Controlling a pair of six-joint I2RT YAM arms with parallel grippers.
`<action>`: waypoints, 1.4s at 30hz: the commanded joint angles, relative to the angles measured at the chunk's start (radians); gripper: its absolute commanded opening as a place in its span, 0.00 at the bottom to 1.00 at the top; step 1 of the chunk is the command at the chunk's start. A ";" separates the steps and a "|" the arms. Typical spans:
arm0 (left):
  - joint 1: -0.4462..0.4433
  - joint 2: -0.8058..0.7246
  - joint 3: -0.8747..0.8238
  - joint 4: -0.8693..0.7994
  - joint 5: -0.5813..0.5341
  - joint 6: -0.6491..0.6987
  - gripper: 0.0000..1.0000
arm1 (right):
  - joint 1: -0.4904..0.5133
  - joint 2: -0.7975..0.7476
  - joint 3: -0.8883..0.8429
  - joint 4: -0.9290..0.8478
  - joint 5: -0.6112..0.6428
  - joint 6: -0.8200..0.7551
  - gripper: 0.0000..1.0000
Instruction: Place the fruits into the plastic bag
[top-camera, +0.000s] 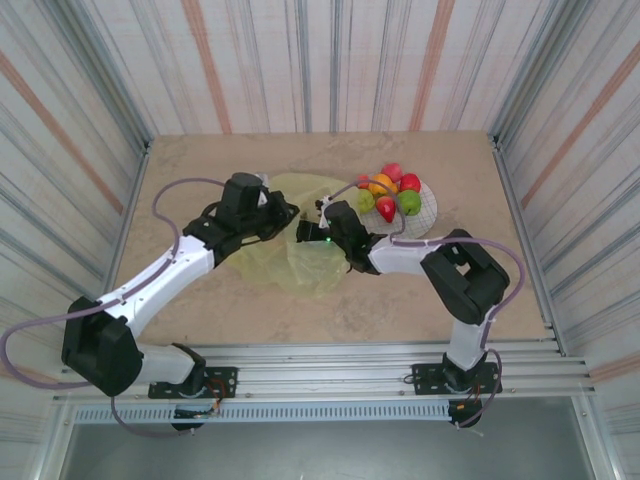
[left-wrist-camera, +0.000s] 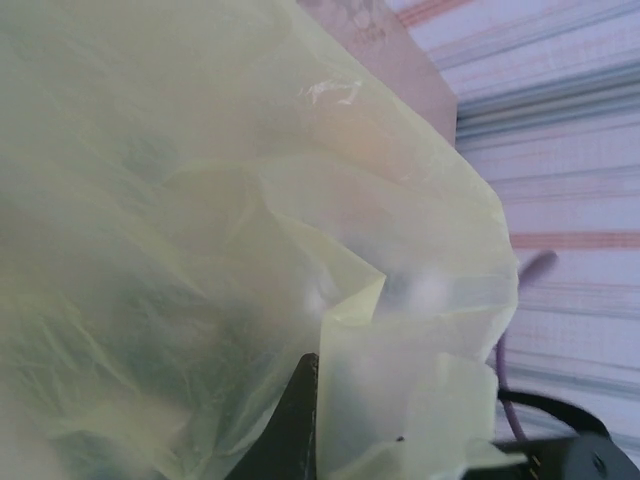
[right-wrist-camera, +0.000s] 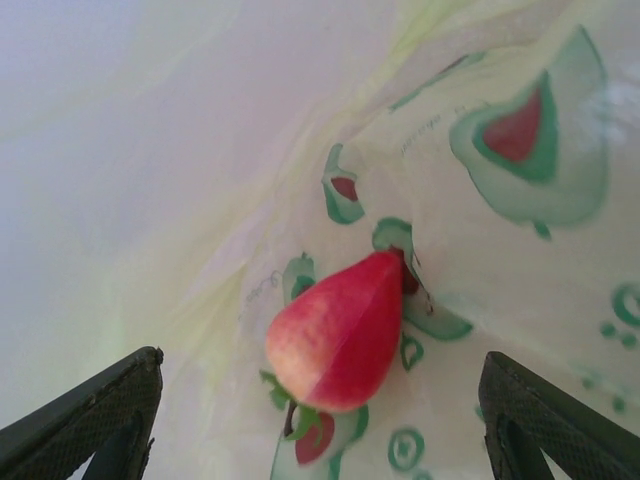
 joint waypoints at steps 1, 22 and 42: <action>0.052 -0.038 -0.016 -0.014 0.003 0.050 0.00 | 0.001 -0.098 -0.029 -0.132 0.020 -0.137 0.82; 0.175 0.029 0.040 -0.083 0.097 0.072 0.00 | -0.185 -0.564 -0.155 -0.412 0.062 -0.489 0.84; 0.247 0.000 -0.015 -0.007 0.183 0.058 0.00 | -0.300 0.065 0.434 -0.793 0.421 -0.670 0.86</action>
